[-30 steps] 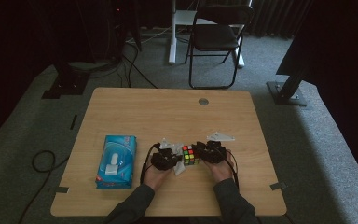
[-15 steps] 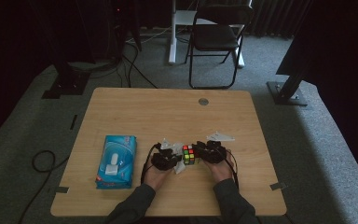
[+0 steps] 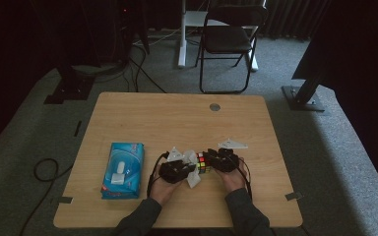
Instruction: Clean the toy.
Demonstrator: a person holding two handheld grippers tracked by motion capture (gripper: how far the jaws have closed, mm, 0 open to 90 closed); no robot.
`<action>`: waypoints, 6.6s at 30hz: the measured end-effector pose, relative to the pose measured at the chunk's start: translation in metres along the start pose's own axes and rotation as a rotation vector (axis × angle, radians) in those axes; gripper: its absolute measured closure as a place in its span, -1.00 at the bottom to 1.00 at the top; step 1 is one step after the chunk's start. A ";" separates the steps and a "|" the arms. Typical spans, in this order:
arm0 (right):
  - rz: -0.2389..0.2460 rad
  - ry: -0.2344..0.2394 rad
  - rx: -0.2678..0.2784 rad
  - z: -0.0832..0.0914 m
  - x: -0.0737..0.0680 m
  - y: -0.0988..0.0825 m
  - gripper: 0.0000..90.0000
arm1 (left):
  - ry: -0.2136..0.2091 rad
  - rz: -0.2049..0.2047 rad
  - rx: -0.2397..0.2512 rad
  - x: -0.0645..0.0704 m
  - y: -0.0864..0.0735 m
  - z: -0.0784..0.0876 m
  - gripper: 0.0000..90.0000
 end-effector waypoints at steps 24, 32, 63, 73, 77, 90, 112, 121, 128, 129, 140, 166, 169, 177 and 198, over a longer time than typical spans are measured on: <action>0.001 0.001 -0.001 -0.001 -0.001 0.000 0.54 | 0.055 -0.011 -0.086 -0.007 -0.023 -0.029 0.86; 0.022 0.022 -0.005 -0.001 -0.004 0.000 0.58 | 0.087 0.071 -0.040 -0.028 -0.010 -0.014 0.86; 0.073 0.019 -0.049 -0.001 -0.017 0.002 0.36 | 0.057 0.094 0.013 -0.025 -0.006 -0.003 0.86; 0.048 -0.005 -0.070 0.007 -0.012 -0.003 0.38 | 0.058 0.088 0.045 -0.024 0.002 0.005 0.87; 0.033 -0.016 -0.079 0.008 -0.009 -0.003 0.39 | 0.053 0.085 0.054 -0.024 0.006 0.009 0.87; 0.020 -0.002 -0.065 0.005 -0.009 -0.002 0.51 | 0.027 0.087 0.021 -0.021 0.008 -0.003 0.87; -0.011 0.002 -0.049 0.005 -0.009 -0.004 0.53 | 0.054 0.103 -0.080 -0.033 -0.012 -0.032 0.88; -0.014 0.002 -0.046 0.005 -0.008 -0.004 0.53 | 0.050 0.100 -0.062 -0.031 -0.009 -0.024 0.87; -0.017 0.004 -0.047 0.005 -0.008 -0.004 0.53 | 0.011 0.087 0.000 -0.018 0.001 -0.003 0.87; -0.017 0.004 -0.047 0.005 -0.008 -0.004 0.53 | 0.000 0.083 0.005 -0.016 0.001 -0.001 0.87; -0.020 0.004 -0.046 0.005 -0.008 -0.004 0.55 | 0.008 0.081 -0.047 -0.015 -0.010 -0.011 0.87; -0.024 0.002 -0.045 0.005 -0.008 -0.003 0.55 | 0.023 0.058 -0.005 -0.007 -0.006 -0.002 0.87; -0.025 0.002 -0.045 0.005 -0.008 -0.003 0.55 | 0.002 0.058 -0.005 -0.003 -0.005 0.001 0.86; -0.028 -0.007 -0.041 0.004 -0.007 -0.003 0.56 | -0.003 0.052 -0.014 0.001 -0.007 -0.002 0.86; -0.028 -0.101 -0.058 0.011 0.000 -0.002 0.41 | 0.056 0.037 -0.097 -0.008 -0.016 -0.035 0.85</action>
Point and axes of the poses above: each handheld gripper's, and its own axes: z roughly backward along the jaws, y roughly out of its top, x roughly to its right, the point moved 7 cm from there along -z, roughly forward along the jaws, and after that the axes turned 10 degrees about -x, right-handed, at the moved point
